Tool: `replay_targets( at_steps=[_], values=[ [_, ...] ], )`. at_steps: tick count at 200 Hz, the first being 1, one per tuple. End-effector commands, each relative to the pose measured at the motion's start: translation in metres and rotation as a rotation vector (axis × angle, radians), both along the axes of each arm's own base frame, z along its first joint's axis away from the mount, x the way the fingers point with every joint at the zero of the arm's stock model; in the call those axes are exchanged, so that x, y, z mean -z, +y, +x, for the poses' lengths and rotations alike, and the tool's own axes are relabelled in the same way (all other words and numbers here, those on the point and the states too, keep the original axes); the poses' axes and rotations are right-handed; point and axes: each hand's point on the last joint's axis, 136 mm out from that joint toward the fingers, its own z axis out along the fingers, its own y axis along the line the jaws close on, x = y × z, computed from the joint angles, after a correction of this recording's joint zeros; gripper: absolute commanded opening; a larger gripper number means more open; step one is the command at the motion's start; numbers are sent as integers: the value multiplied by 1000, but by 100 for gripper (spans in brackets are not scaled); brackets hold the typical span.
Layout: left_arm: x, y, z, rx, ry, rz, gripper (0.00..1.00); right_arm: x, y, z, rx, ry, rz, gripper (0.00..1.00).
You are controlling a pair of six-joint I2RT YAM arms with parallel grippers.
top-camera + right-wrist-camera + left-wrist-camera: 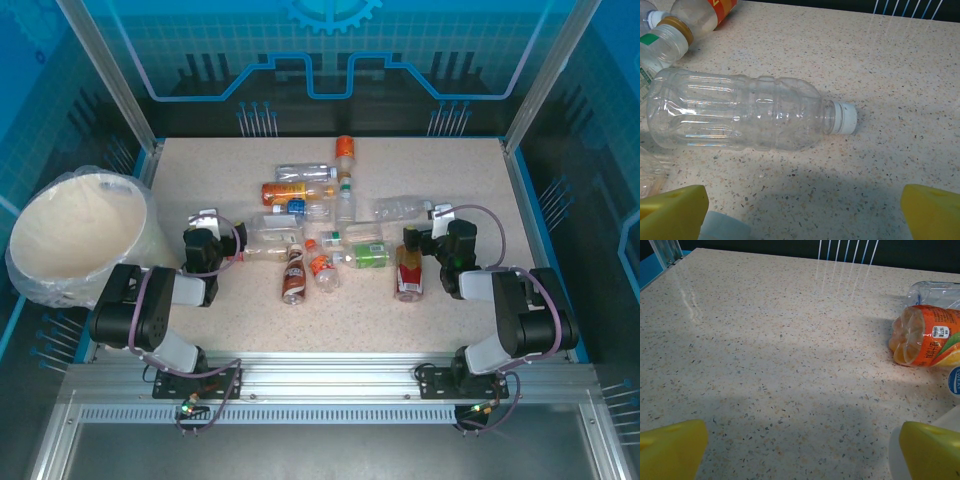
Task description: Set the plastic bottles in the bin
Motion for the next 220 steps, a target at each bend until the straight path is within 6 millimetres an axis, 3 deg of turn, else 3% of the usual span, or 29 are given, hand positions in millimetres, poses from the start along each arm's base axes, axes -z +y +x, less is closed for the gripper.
replay_targets(
  at_steps=[1, 53, 85, 104, 133, 170, 200, 220],
  values=[
    [-17, -5, 8, 31, -55, 23, 99, -12, -1, 7, -1, -38, 2, 100],
    [-53, -4, -1, -3, -54, 52, 99, -42, -14, 9, 90, 38, -2, 100],
    [-85, -2, 0, -81, -58, -13, 99, -55, -20, -4, 210, 183, 129, 100],
    [-94, -4, -2, -142, 4, -99, 99, -46, -19, -26, 306, 358, 228, 100],
    [-95, -18, -13, -201, 144, -256, 99, -24, 4, -77, 300, 615, 287, 100],
    [-94, -41, -31, -171, 216, -439, 99, -12, 35, -136, 204, 740, 283, 100],
    [-98, -71, -36, -31, 231, -571, 99, 5, 42, -163, 204, 796, 257, 100],
    [-103, -81, -36, 16, 226, -616, 99, 15, 52, -170, 172, 823, 251, 100]
  ],
)
